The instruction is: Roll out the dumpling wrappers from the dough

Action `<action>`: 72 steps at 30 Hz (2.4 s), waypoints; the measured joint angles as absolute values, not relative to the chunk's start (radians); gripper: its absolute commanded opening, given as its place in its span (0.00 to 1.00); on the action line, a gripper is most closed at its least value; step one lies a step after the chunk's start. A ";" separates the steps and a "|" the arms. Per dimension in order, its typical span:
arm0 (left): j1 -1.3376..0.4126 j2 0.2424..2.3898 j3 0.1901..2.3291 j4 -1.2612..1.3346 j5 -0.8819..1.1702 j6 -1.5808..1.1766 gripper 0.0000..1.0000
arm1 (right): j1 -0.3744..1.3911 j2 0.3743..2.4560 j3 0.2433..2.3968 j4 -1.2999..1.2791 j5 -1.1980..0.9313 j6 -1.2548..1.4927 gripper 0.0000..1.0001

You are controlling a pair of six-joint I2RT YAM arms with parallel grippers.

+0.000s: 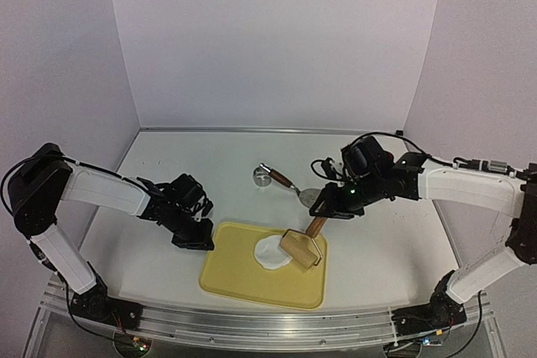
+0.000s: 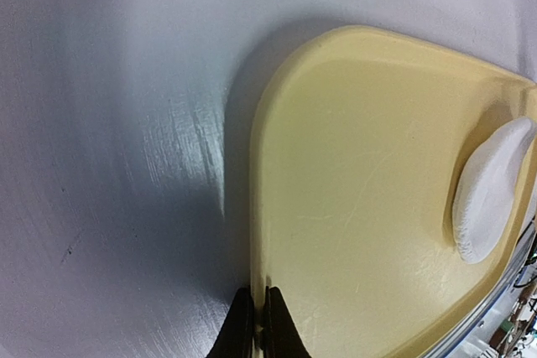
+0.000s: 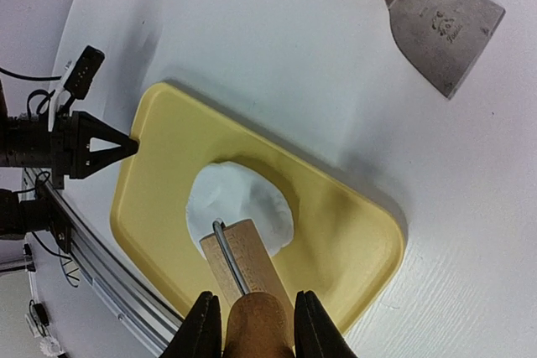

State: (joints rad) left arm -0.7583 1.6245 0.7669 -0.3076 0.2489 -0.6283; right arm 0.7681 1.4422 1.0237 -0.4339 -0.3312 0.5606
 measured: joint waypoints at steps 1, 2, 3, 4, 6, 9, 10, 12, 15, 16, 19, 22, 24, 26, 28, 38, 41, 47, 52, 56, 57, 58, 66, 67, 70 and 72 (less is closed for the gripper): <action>-0.758 1.625 0.768 -0.309 0.249 -0.628 0.00 | 0.768 1.458 1.037 -0.428 -0.329 0.561 0.00; -0.758 1.626 0.770 -0.310 0.248 -0.628 0.00 | 0.768 1.474 1.048 -0.424 -0.328 0.560 0.00; -0.758 1.626 0.771 -0.311 0.248 -0.628 0.00 | 0.768 1.488 1.056 -0.420 -0.327 0.558 0.00; -0.758 1.627 0.771 -0.312 0.248 -0.628 0.00 | 0.768 1.503 1.064 -0.418 -0.326 0.556 0.00; -0.758 1.627 0.772 -0.313 0.248 -0.628 0.00 | 0.768 1.541 1.083 -0.413 -0.324 0.549 0.00; -0.758 1.627 0.772 -0.313 0.248 -0.628 0.00 | 0.768 1.590 1.095 -0.395 -0.319 0.545 0.00; -0.758 1.627 0.772 -0.314 0.247 -0.628 0.00 | 0.767 1.598 1.096 -0.388 -0.323 0.546 0.00; -0.758 1.627 0.772 -0.314 0.247 -0.628 0.00 | 0.766 1.603 1.097 -0.378 -0.320 0.545 0.00; -0.757 1.627 0.772 -0.315 0.242 -0.627 0.00 | 0.765 1.618 1.095 -0.353 -0.329 0.546 0.00; -0.755 1.627 0.772 -0.316 0.241 -0.627 0.00 | 0.764 1.622 1.090 -0.339 -0.337 0.548 0.00; -0.750 1.626 0.772 -0.321 0.237 -0.624 0.00 | 0.764 1.633 1.074 -0.294 -0.358 0.554 0.00; -0.747 1.625 0.772 -0.324 0.234 -0.624 0.00 | 0.775 1.651 1.071 -0.258 -0.362 0.562 0.00; -0.747 1.625 0.772 -0.324 0.234 -0.624 0.00 | 0.787 1.671 1.072 -0.230 -0.367 0.573 0.00; -0.747 1.625 0.772 -0.324 0.234 -0.624 0.00 | 0.799 1.685 1.073 -0.203 -0.377 0.585 0.00; -0.747 1.625 0.772 -0.324 0.234 -0.624 0.00 | 0.814 1.706 1.078 -0.173 -0.386 0.600 0.00; -0.747 1.624 0.772 -0.324 0.233 -0.624 0.00 | 0.830 1.732 1.054 -0.083 -0.354 0.636 0.00; -0.747 1.624 0.772 -0.324 0.233 -0.624 0.00 | 0.835 1.731 1.043 -0.063 -0.341 0.649 0.00; -0.747 1.624 0.772 -0.324 0.233 -0.624 0.00 | 0.859 1.784 1.083 -0.026 -0.298 0.652 0.00; -0.747 1.623 0.772 -0.324 0.233 -0.625 0.00 | 0.864 1.818 1.095 0.023 -0.276 0.660 0.00; -0.747 1.623 0.770 -0.322 0.233 -0.624 0.00 | 0.865 1.831 1.095 0.048 -0.267 0.670 0.00; -0.747 1.623 0.770 -0.322 0.233 -0.625 0.00 | 0.866 1.833 1.095 0.053 -0.265 0.671 0.00; -0.747 1.623 0.770 -0.322 0.233 -0.625 0.00 | 0.866 1.837 1.096 0.058 -0.265 0.673 0.00; -0.747 1.622 0.770 -0.323 0.233 -0.615 0.00 | 0.870 1.880 1.114 0.105 -0.276 0.682 0.00; -0.747 1.622 0.770 -0.323 0.234 -0.611 0.00 | 0.870 1.883 1.113 0.110 -0.278 0.684 0.00; -0.747 1.622 0.770 -0.323 0.234 -0.602 0.00 | 0.870 1.888 1.106 0.129 -0.285 0.693 0.00; -0.747 1.622 0.770 -0.323 0.234 -0.601 0.00 | 0.870 1.890 1.098 0.144 -0.287 0.704 0.00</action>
State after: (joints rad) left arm -0.7471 1.6222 0.7700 -0.3233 0.2340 -0.6008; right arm 0.8700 1.8896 1.0981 0.1436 -0.2867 0.7035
